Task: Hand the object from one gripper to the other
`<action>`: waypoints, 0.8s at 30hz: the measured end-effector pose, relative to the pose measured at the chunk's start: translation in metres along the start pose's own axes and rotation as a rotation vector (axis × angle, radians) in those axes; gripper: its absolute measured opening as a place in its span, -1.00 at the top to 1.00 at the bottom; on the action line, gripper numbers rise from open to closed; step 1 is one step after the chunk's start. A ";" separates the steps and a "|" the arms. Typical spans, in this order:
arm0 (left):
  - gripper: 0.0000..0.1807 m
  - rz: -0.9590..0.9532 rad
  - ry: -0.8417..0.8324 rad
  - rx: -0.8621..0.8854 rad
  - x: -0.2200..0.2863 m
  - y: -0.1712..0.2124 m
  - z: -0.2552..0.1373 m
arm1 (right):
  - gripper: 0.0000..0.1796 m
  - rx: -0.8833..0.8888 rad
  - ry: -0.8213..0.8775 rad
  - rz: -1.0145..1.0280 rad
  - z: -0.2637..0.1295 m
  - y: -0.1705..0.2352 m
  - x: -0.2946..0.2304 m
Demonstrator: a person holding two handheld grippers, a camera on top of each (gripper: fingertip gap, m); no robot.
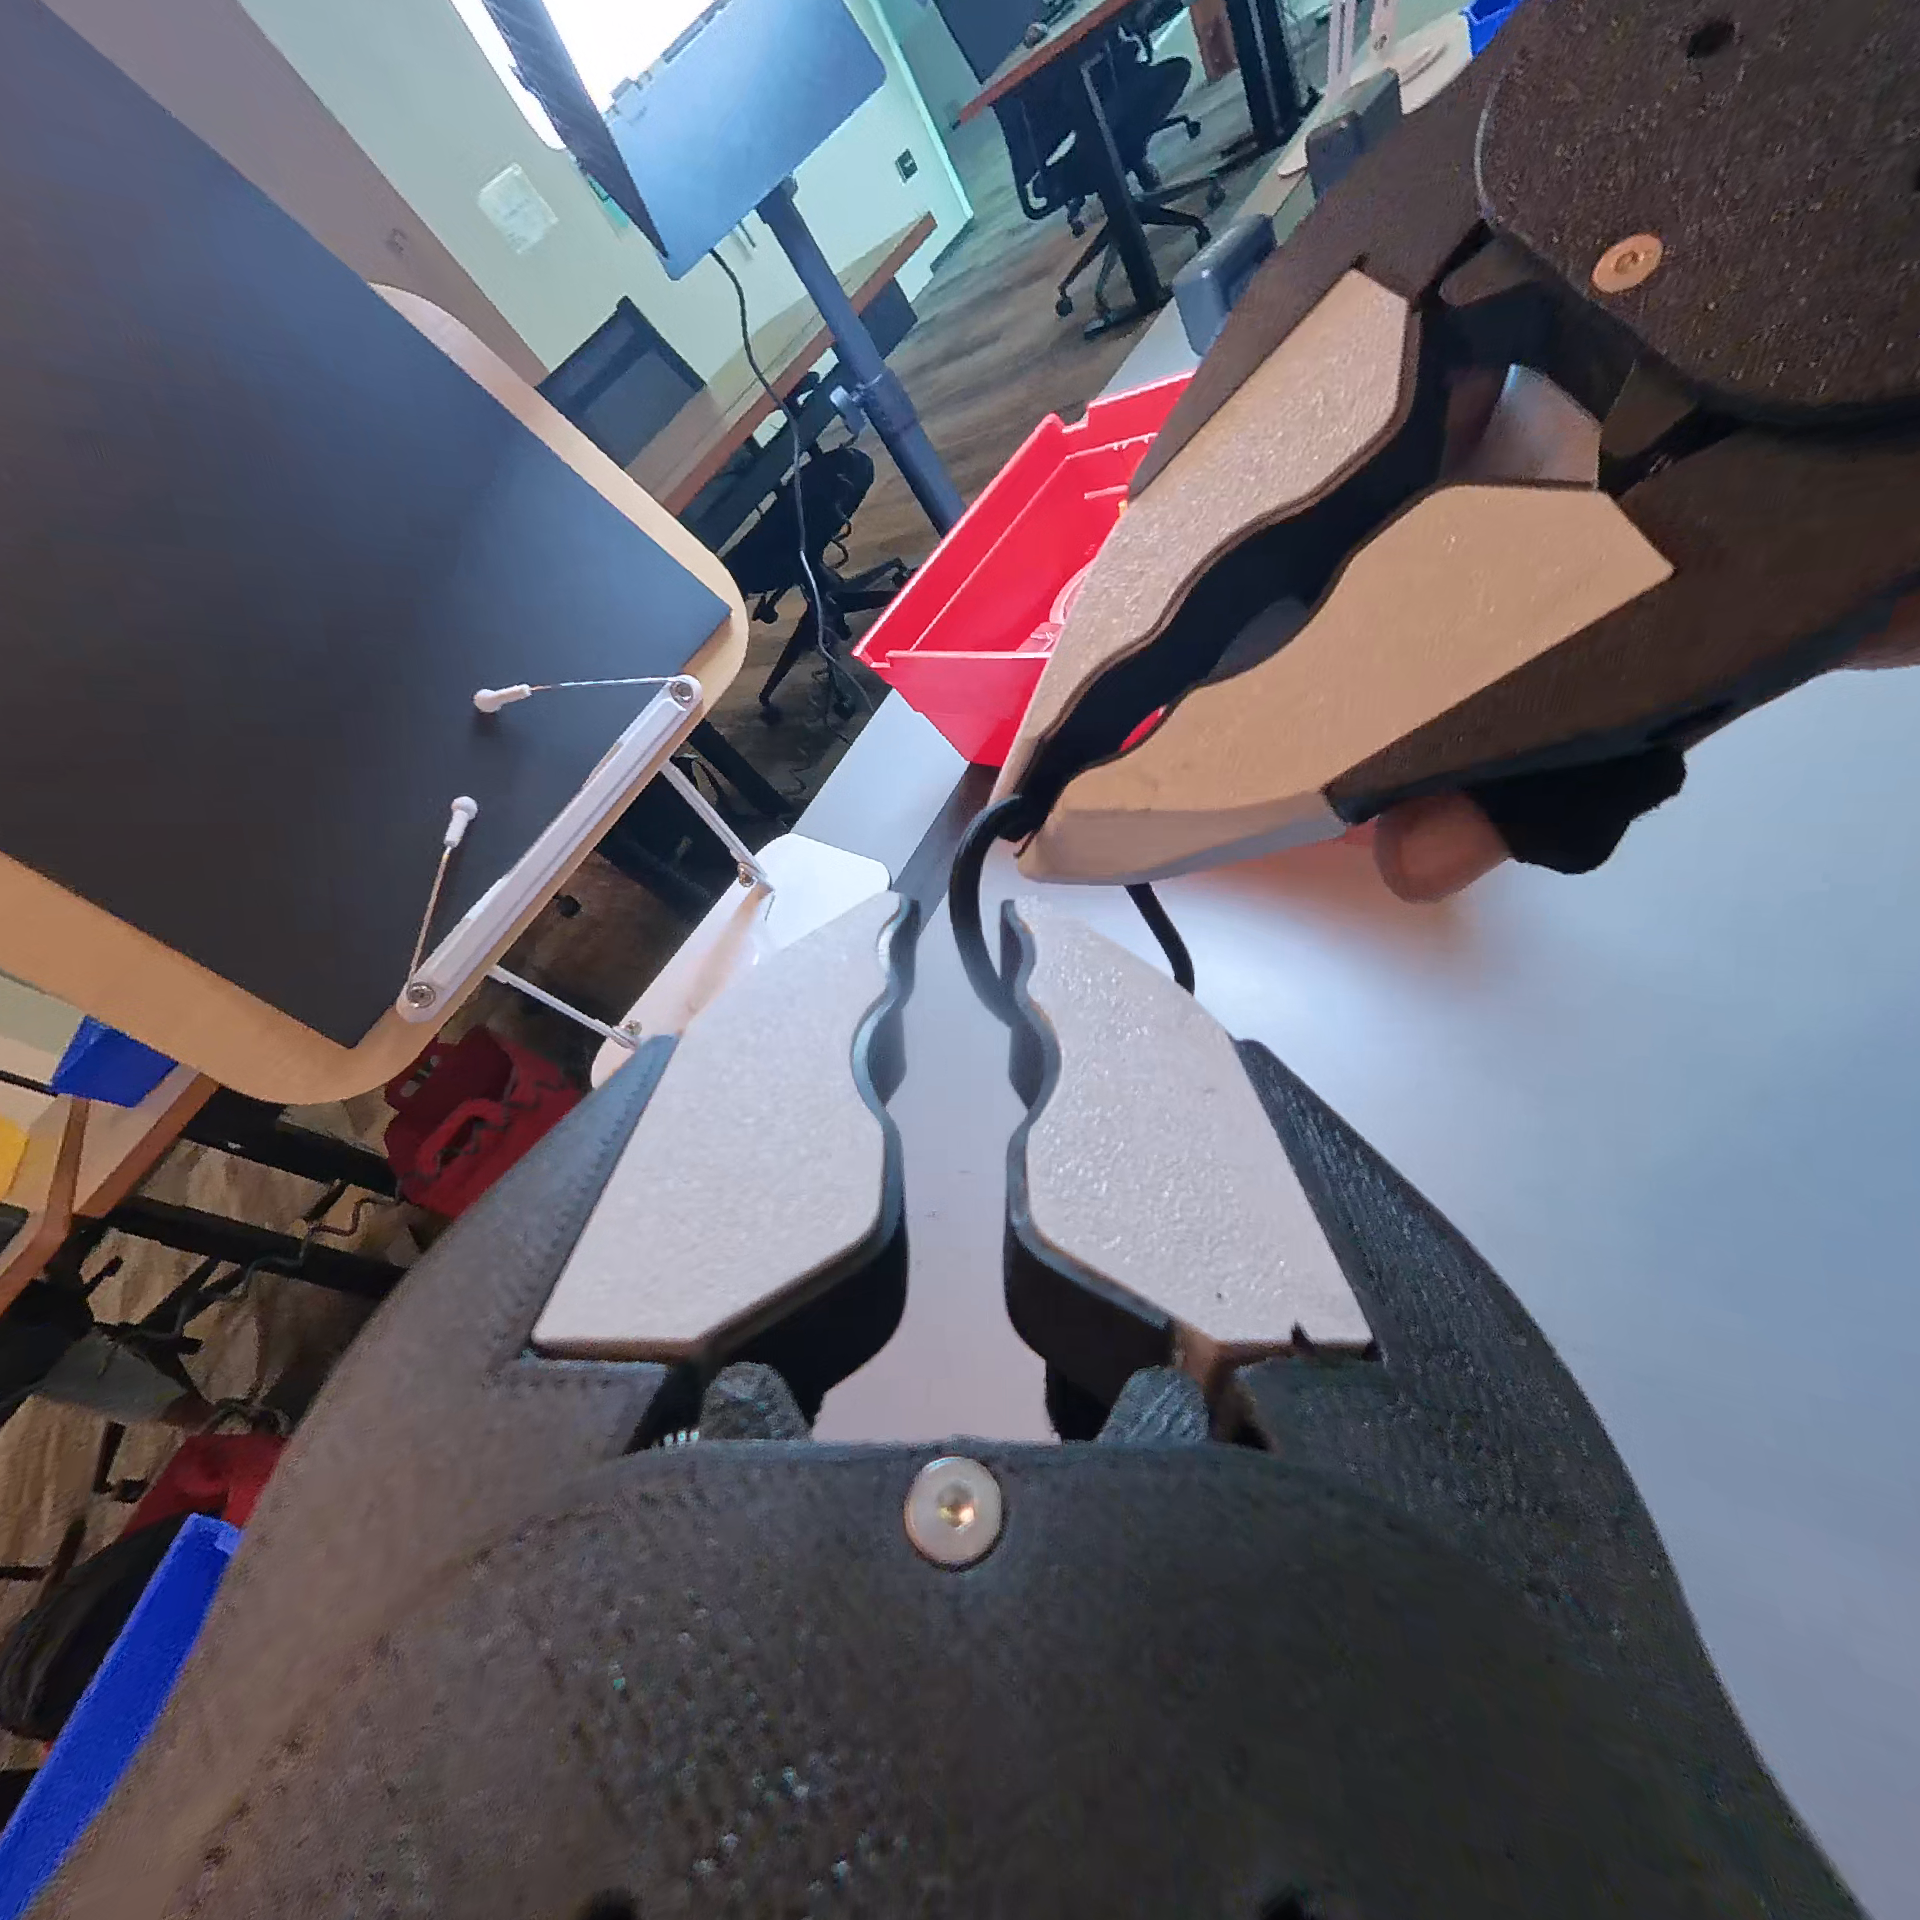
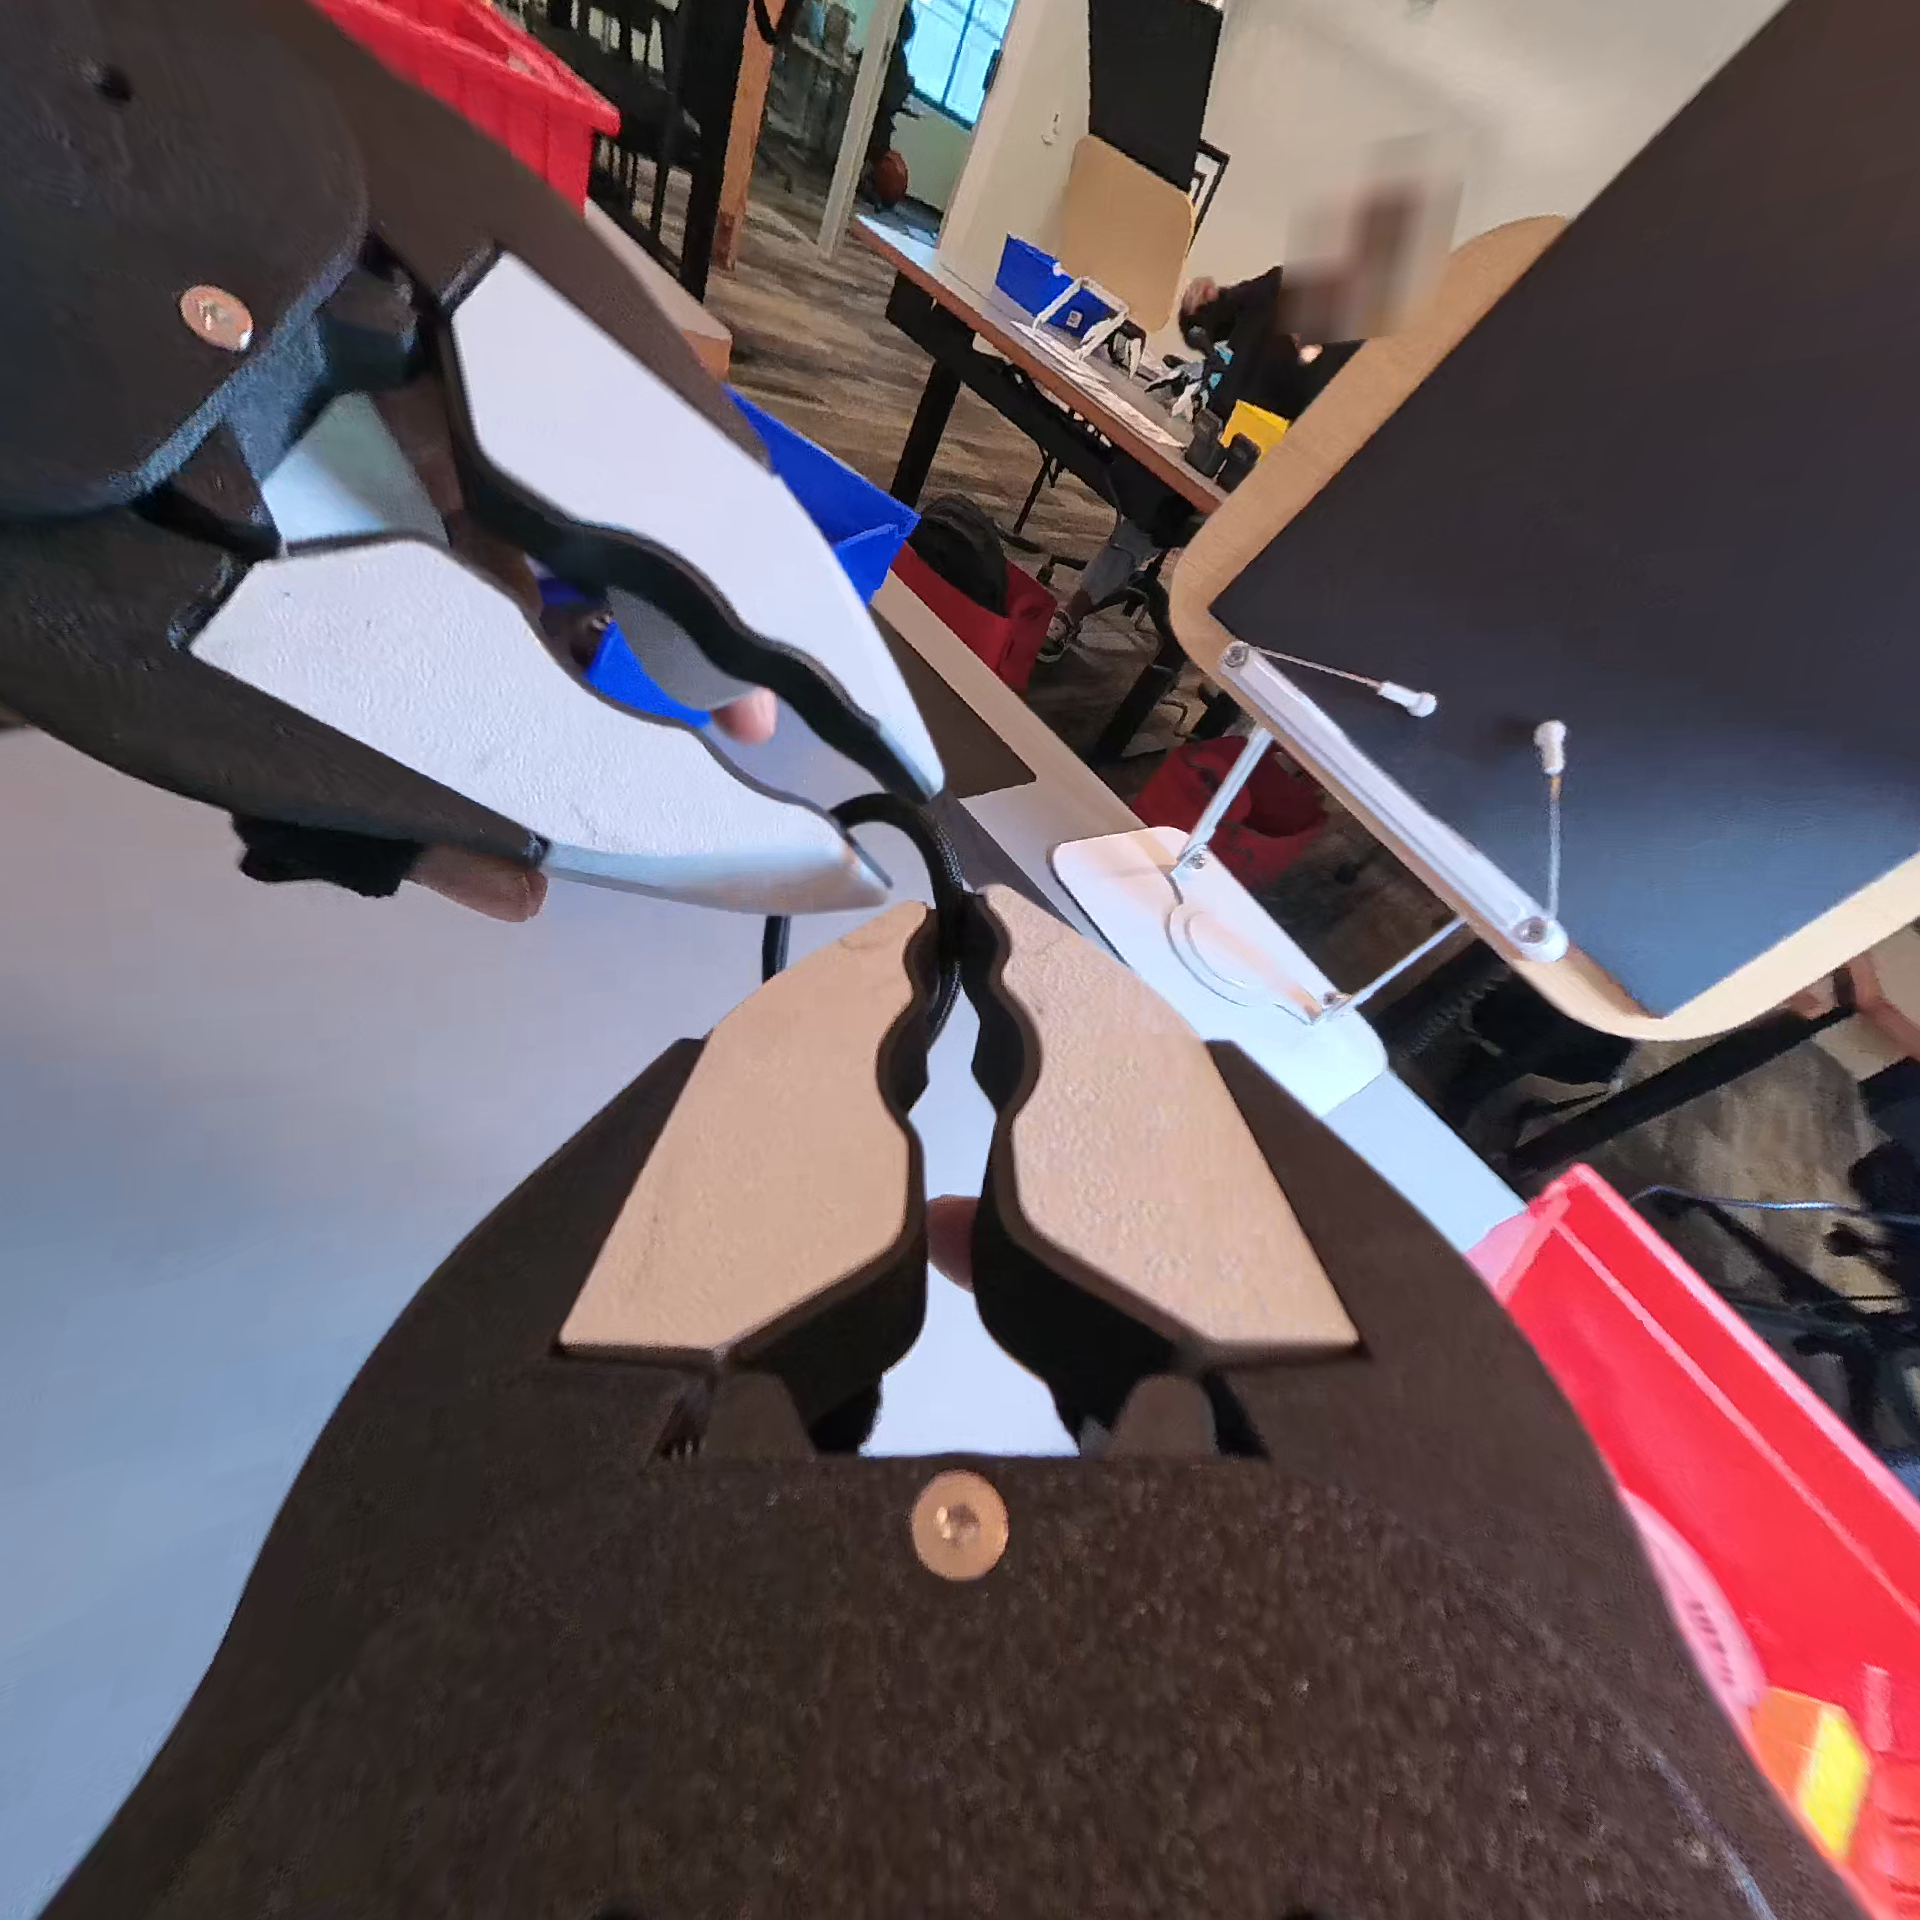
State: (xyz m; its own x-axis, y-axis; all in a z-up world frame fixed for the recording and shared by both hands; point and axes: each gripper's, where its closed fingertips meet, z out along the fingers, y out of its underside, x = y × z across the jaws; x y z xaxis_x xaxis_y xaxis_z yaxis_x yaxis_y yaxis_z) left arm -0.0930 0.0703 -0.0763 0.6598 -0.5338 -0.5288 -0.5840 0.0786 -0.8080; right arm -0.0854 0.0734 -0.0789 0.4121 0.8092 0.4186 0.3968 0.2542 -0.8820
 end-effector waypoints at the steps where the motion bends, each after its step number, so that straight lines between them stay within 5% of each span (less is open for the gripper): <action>1: 0.79 0.017 0.005 -0.003 0.002 0.000 0.000 | 0.96 -0.014 0.010 -0.050 0.000 0.001 -0.001; 9: 0.95 0.288 -0.014 -0.078 0.009 0.010 0.000 | 0.96 -0.114 0.088 -0.443 0.002 0.008 -0.013; 18: 0.96 0.020 -0.047 0.050 -0.013 -0.004 -0.006 | 0.84 -0.005 0.015 -0.069 -0.001 -0.001 0.002; 24: 0.95 -0.069 0.015 0.062 -0.013 -0.003 -0.008 | 0.96 -0.007 -0.007 -0.047 0.000 0.002 0.001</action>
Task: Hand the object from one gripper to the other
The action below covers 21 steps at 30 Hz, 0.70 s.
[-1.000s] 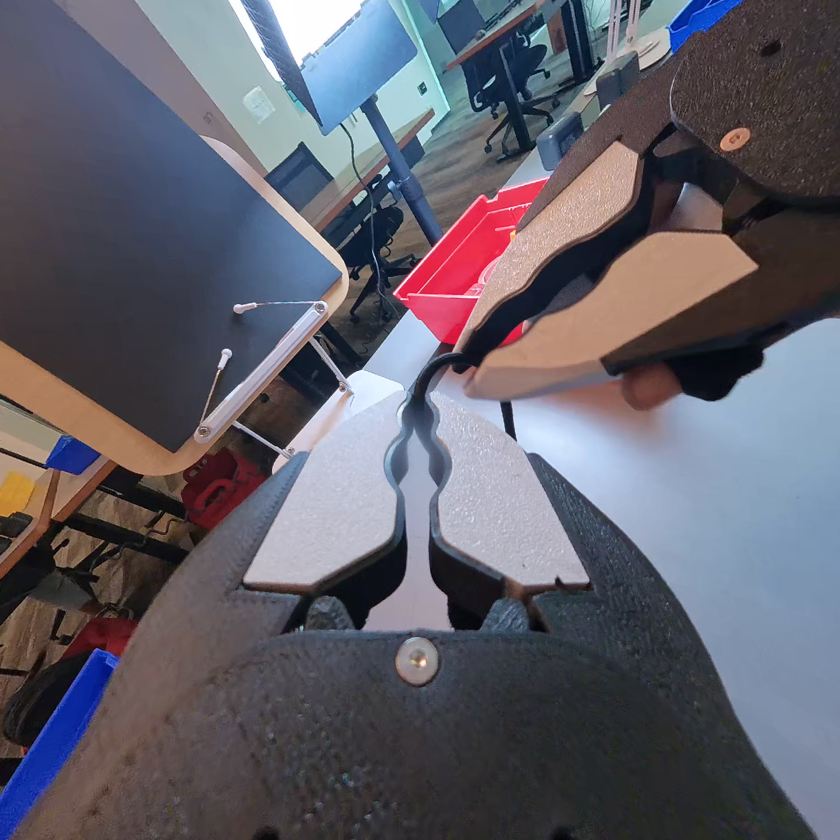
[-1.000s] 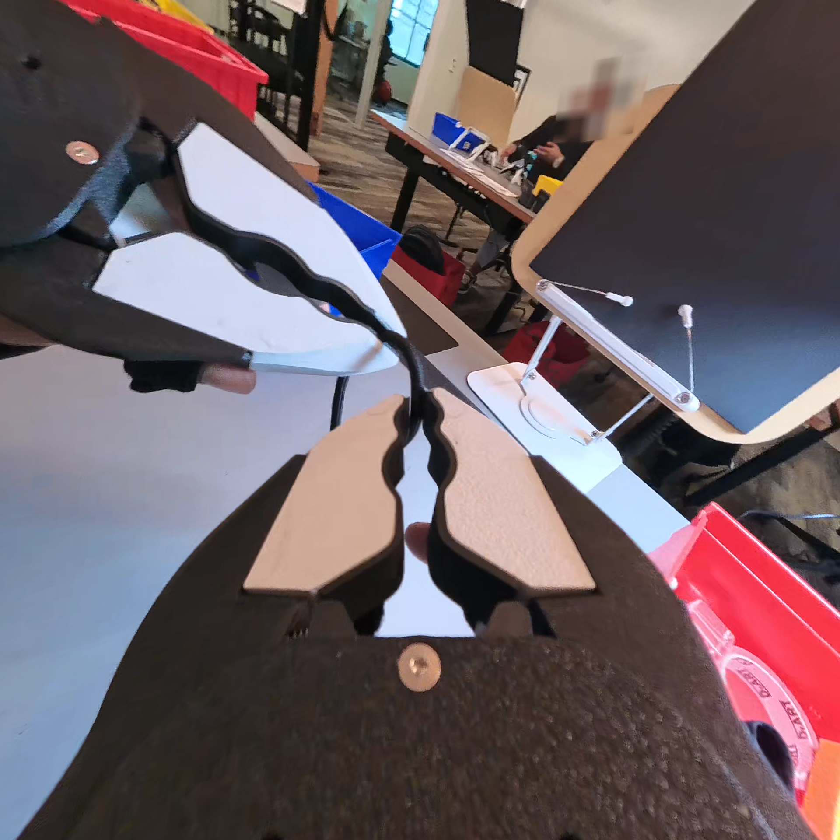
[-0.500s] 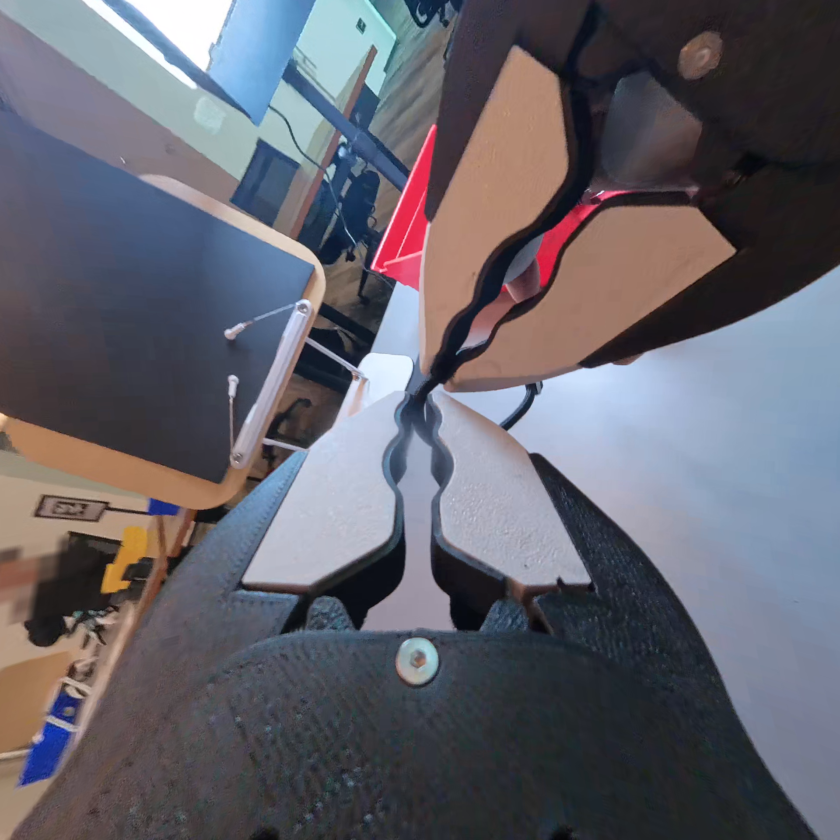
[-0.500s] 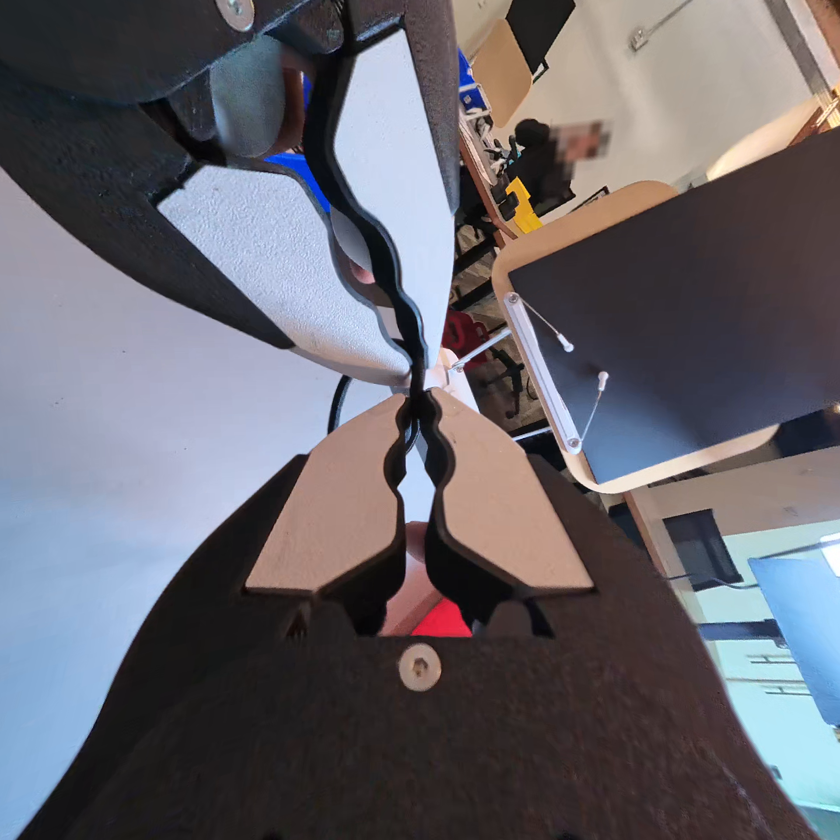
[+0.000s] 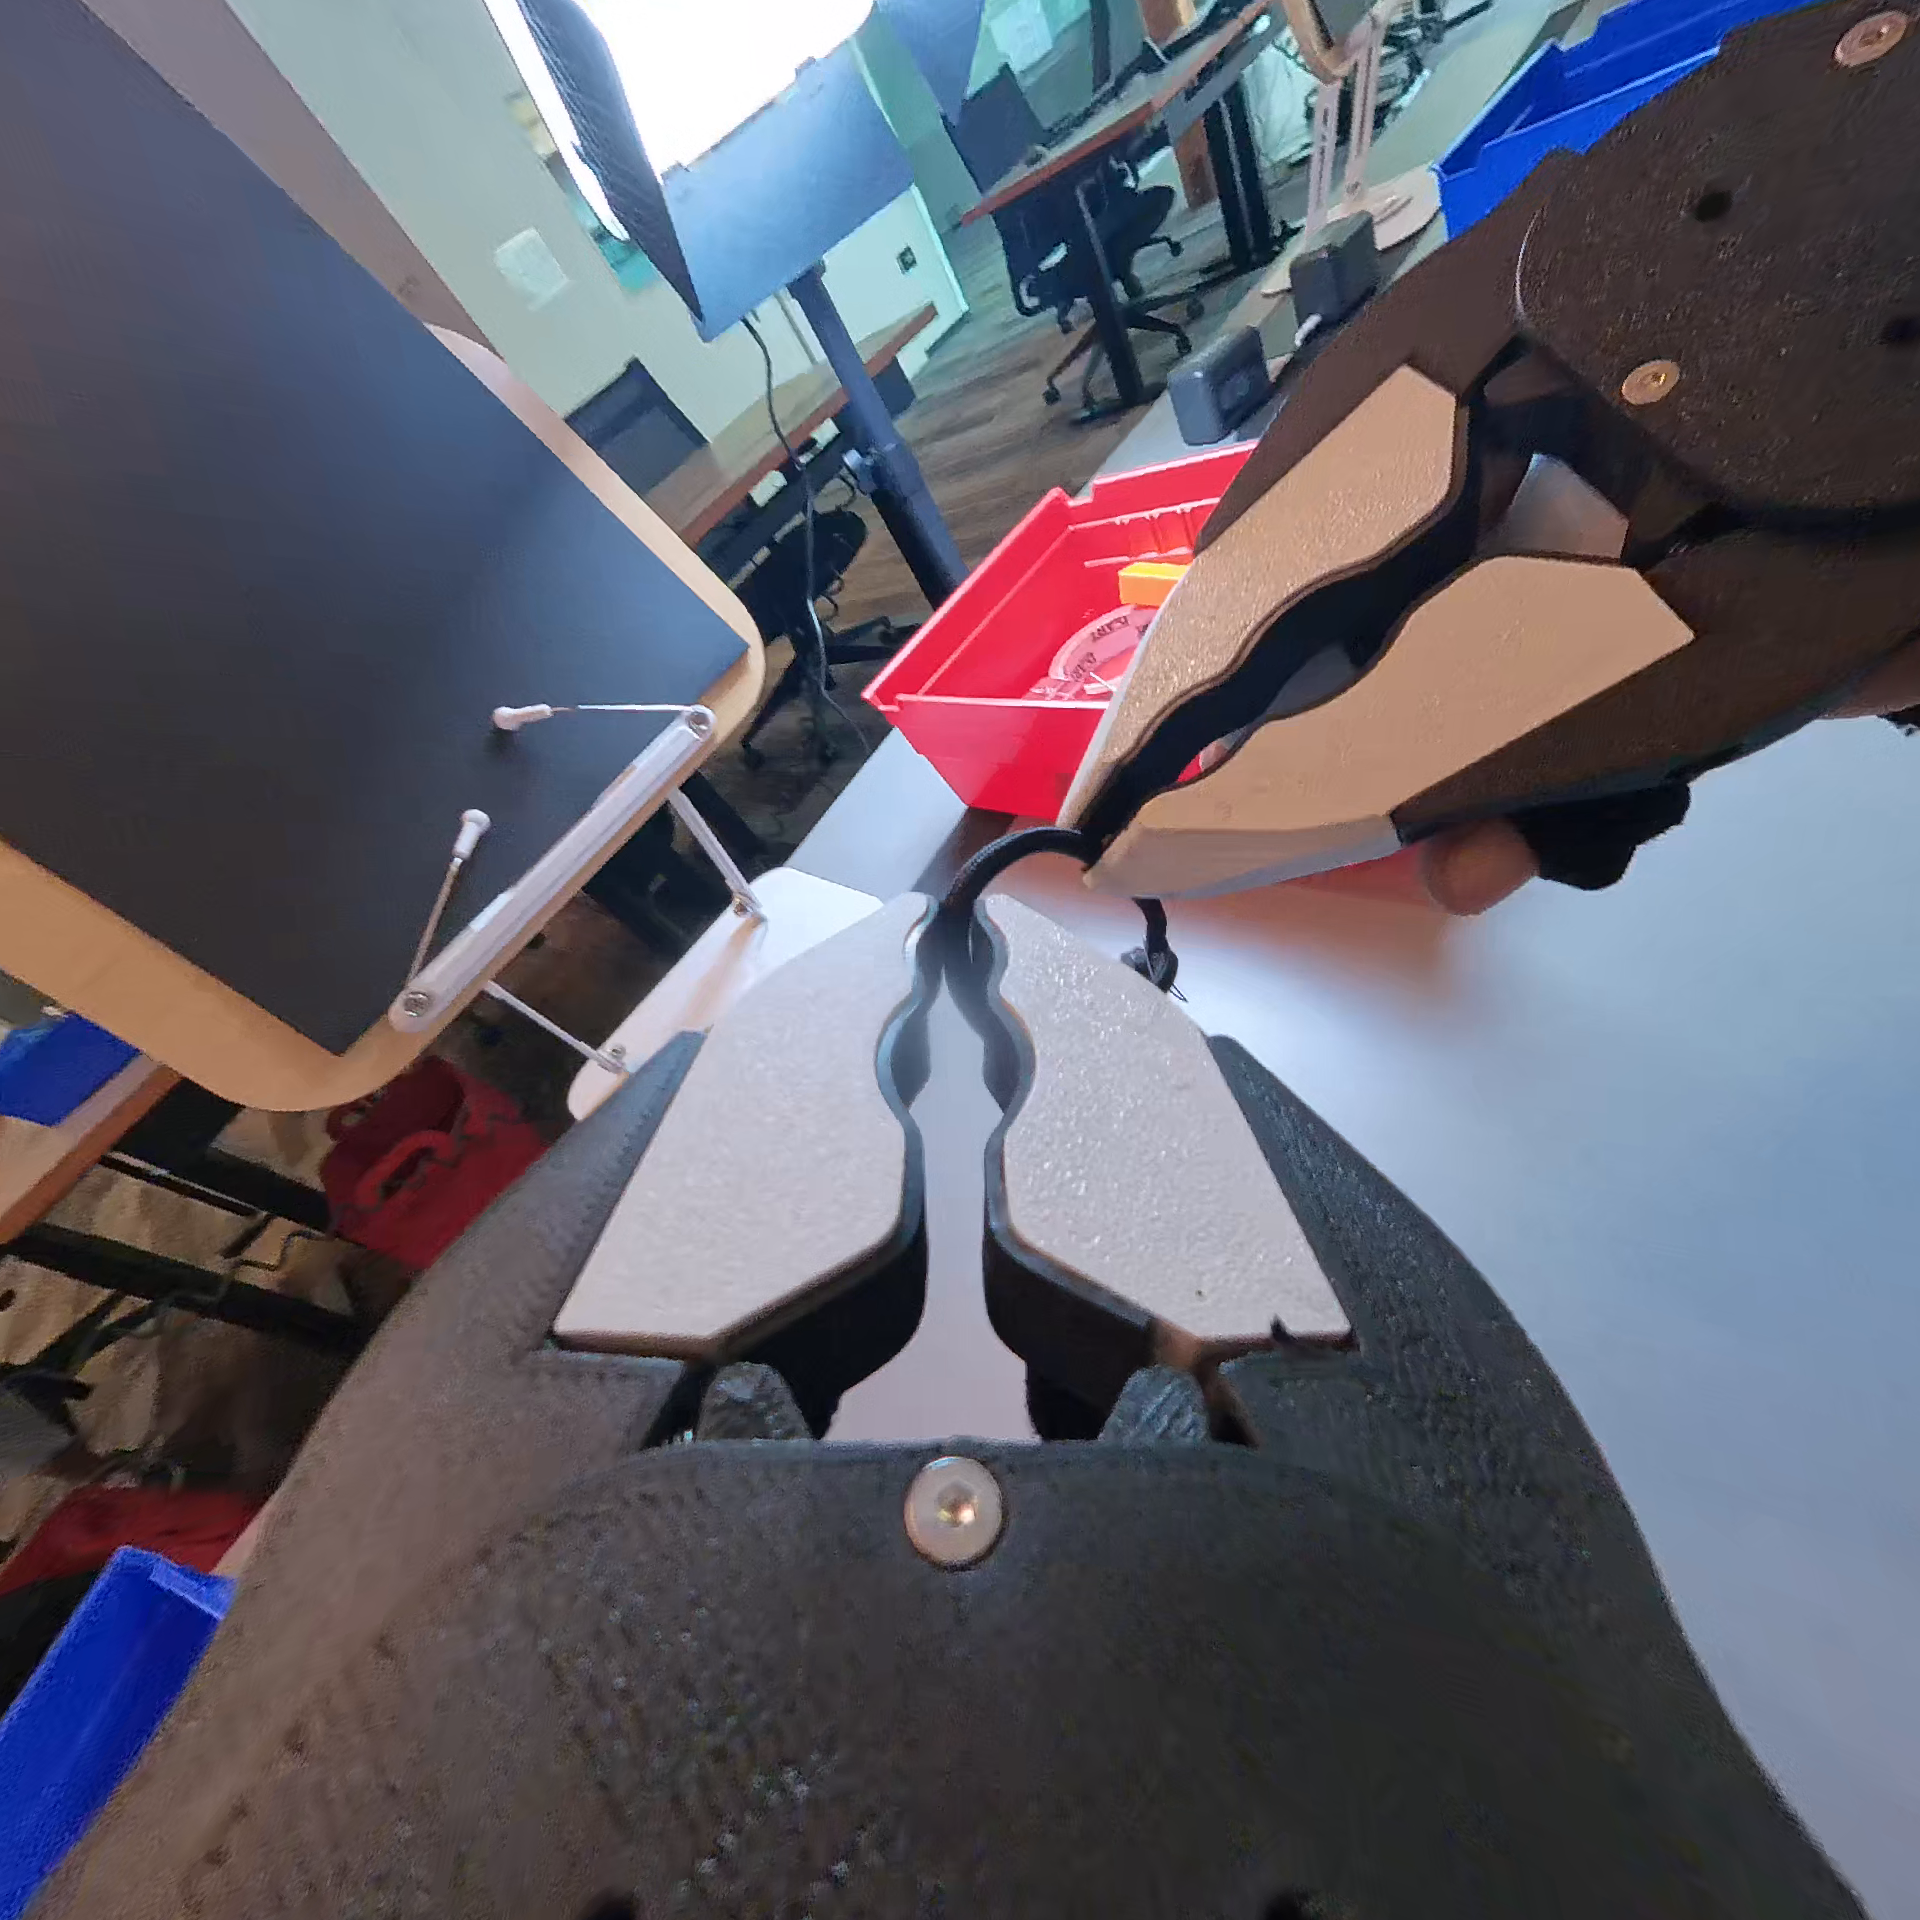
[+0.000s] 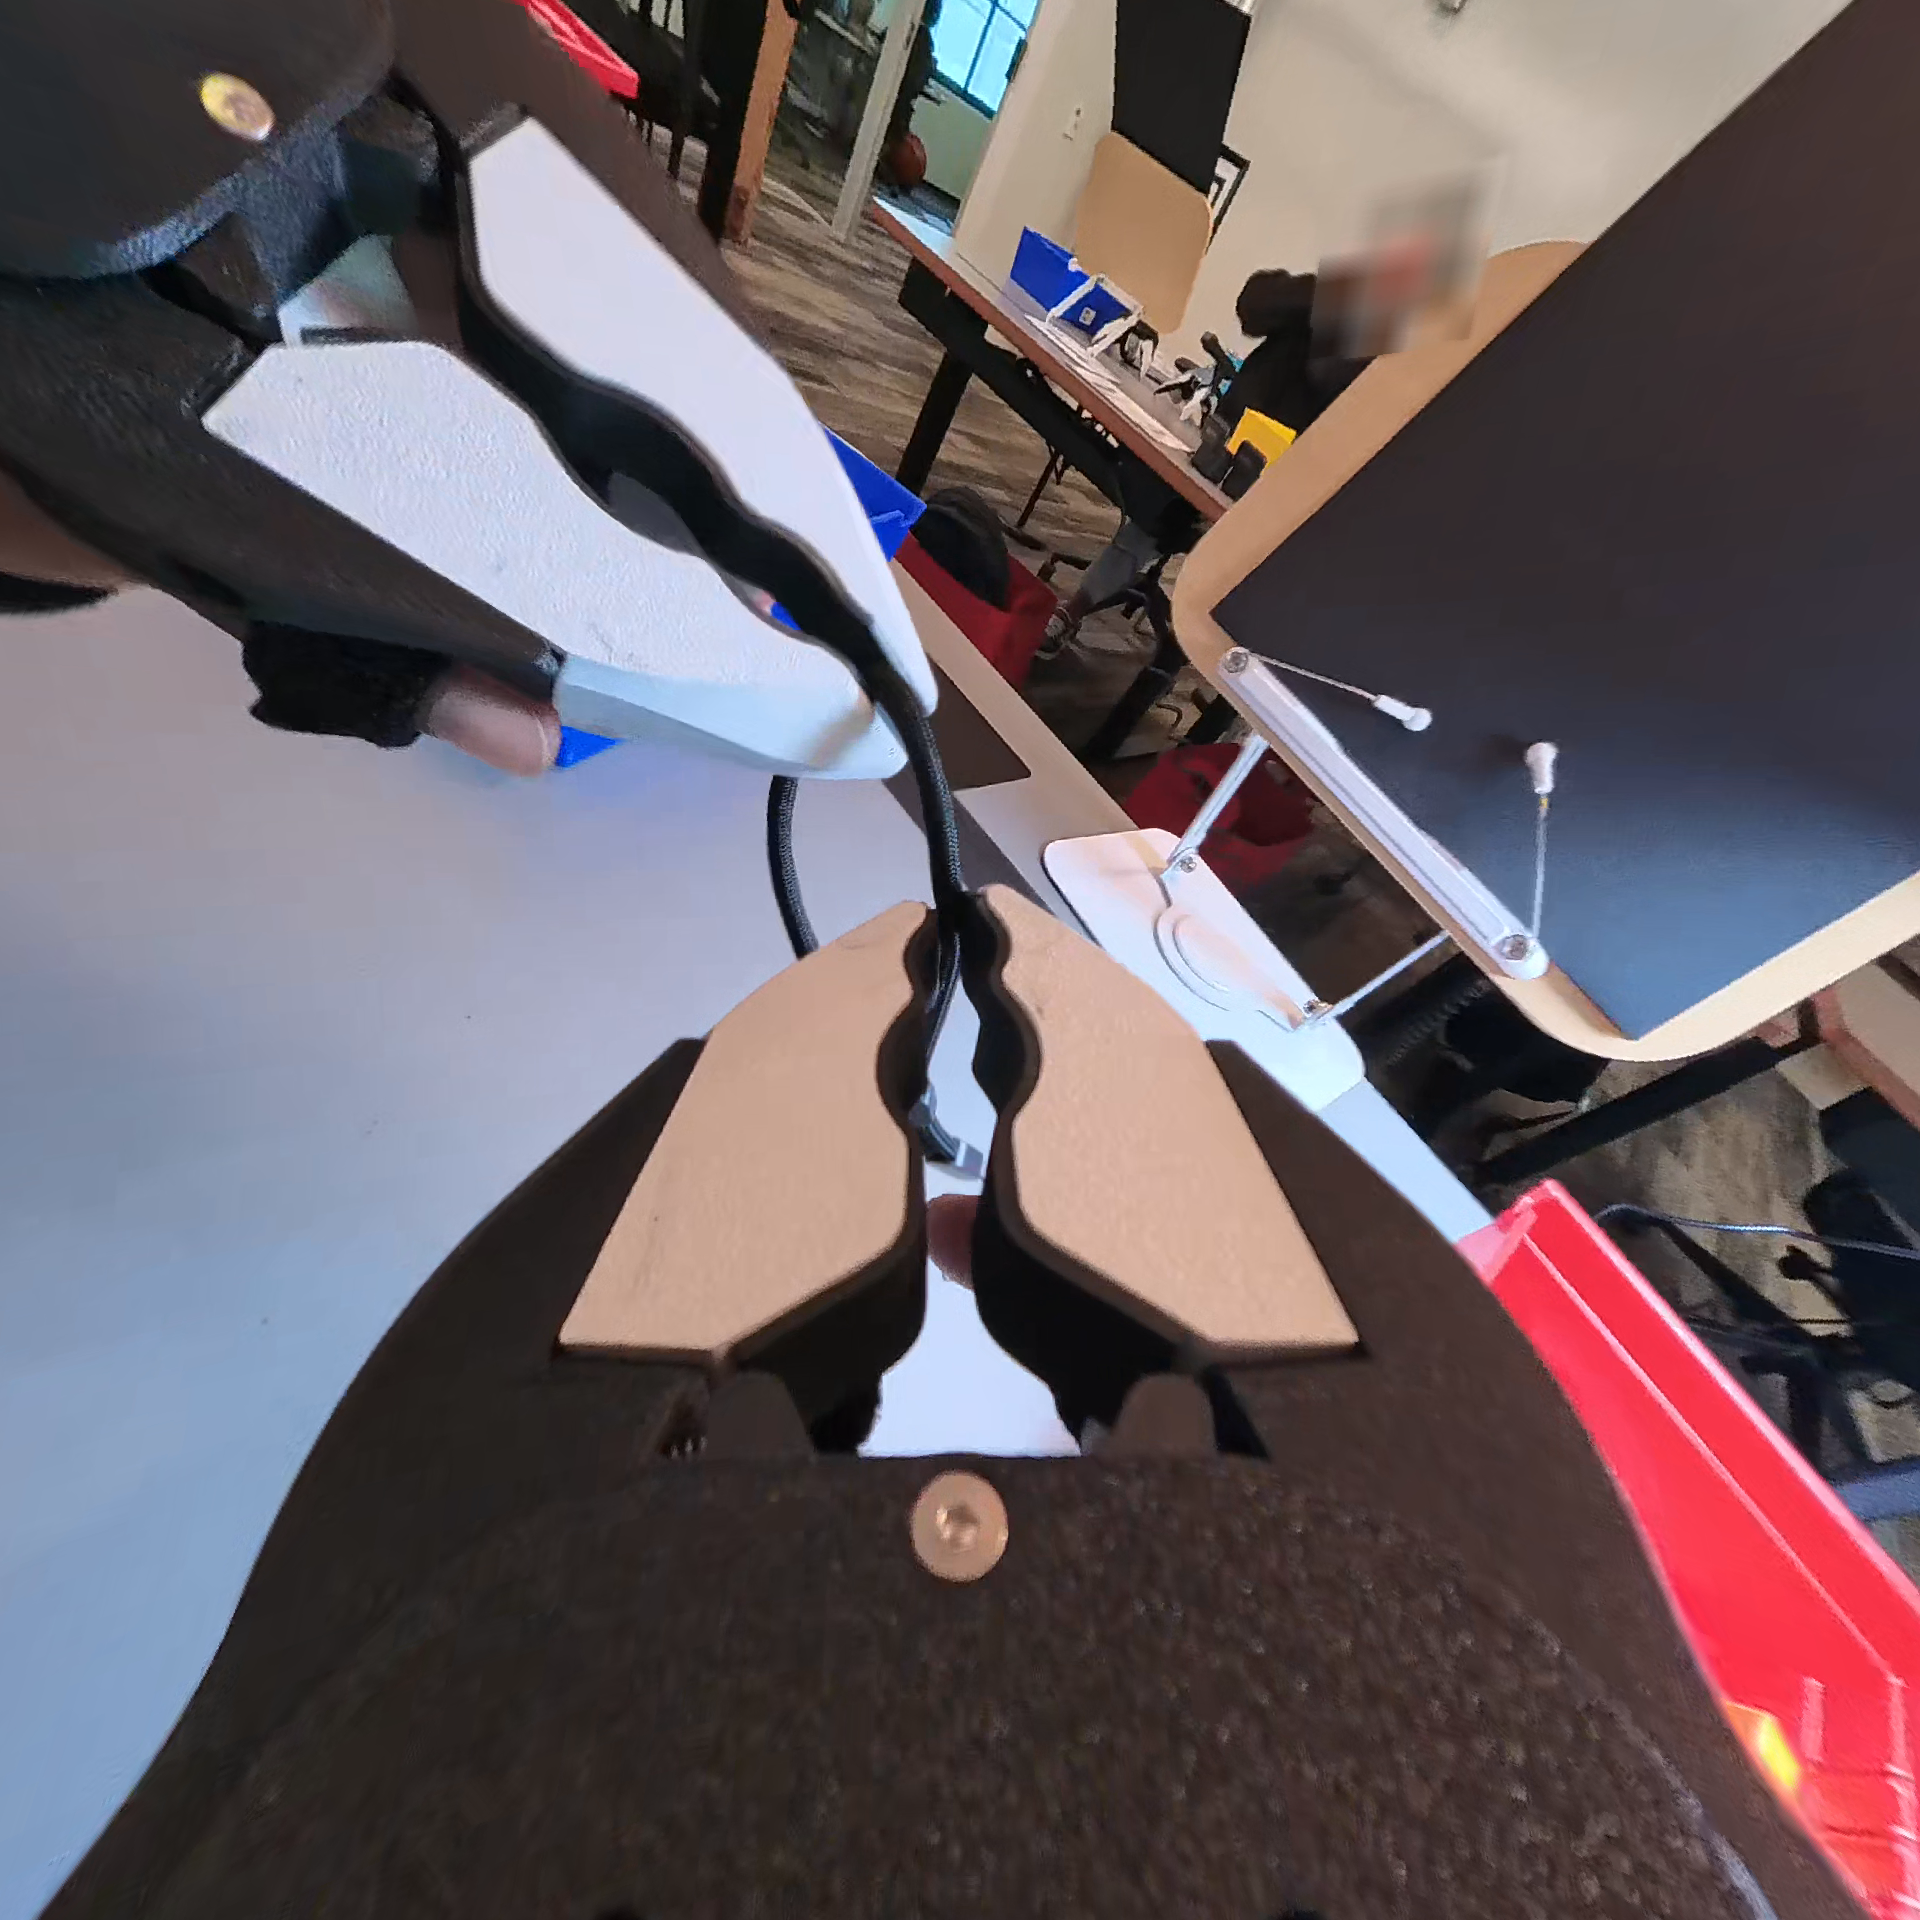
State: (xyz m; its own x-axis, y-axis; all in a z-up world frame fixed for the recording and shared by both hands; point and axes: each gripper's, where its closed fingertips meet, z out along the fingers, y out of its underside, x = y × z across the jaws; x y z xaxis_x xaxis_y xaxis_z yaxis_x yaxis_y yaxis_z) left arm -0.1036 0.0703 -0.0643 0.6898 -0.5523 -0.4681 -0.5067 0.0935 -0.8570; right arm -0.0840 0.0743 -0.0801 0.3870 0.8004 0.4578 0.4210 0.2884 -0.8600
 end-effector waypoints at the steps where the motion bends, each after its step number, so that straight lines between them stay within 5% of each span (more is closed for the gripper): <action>1: 0.89 0.000 0.007 -0.006 0.000 0.001 0.000 | 0.96 -0.012 0.007 -0.035 0.000 0.001 0.000; 5: 0.69 0.132 0.032 -0.073 0.006 0.008 -0.002 | 0.96 -0.084 0.046 -0.311 0.002 0.010 -0.006; 13: 0.88 0.327 0.155 -0.243 0.033 0.040 0.003 | 0.96 -0.152 0.035 -0.650 0.010 0.026 -0.027; 21: 0.95 0.188 0.110 -0.117 0.018 0.021 0.001 | 0.85 -0.019 0.002 -0.254 0.004 0.006 -0.013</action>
State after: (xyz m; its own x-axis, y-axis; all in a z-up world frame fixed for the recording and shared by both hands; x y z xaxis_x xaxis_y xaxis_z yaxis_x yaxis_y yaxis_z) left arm -0.1011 0.0630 -0.0906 0.5207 -0.6217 -0.5852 -0.6816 0.1101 -0.7234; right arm -0.0902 0.0679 -0.0920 0.2689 0.7026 0.6589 0.5203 0.4697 -0.7132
